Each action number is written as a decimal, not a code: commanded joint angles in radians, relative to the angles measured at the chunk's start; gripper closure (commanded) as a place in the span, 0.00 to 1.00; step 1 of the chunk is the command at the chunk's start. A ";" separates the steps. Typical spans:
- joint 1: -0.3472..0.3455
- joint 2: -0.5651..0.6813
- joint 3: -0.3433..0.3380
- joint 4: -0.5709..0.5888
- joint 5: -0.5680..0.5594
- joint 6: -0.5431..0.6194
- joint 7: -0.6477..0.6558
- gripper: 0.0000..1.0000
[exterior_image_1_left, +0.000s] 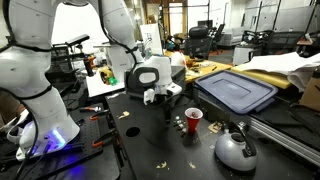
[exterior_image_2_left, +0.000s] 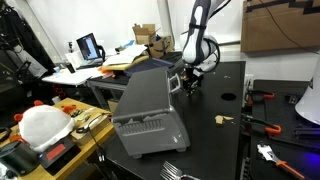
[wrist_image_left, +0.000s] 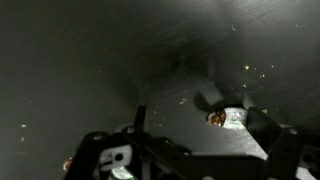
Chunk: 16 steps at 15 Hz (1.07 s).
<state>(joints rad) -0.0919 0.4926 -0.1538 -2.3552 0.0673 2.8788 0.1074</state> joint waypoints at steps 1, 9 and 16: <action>0.058 -0.003 -0.073 -0.016 -0.047 0.008 0.056 0.00; 0.101 -0.002 -0.165 -0.023 -0.077 -0.035 0.124 0.00; -0.031 -0.022 -0.042 -0.018 0.004 -0.125 0.049 0.00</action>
<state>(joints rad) -0.0659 0.5032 -0.2509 -2.3595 0.0315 2.8022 0.1961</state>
